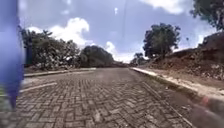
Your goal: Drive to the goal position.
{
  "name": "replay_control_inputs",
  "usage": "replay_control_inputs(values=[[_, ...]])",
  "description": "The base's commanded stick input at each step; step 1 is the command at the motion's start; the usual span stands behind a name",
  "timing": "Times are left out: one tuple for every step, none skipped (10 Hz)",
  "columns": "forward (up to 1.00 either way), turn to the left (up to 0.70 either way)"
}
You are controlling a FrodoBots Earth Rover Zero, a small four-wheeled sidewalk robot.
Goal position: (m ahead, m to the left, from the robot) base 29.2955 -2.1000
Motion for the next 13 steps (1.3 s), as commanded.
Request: replay_control_inputs(values=[[0.5,0.0],[0.5,0.0],[0.55,0.0],[0.7,-0.06],[0.7,-0.26],[0.7,-0.08],[0.7,0.0],[0.7,0.0],[0.7,0.0],[0.7,0.0],[0.7,0.0],[0.7,0.0],[0.7,0.0]])
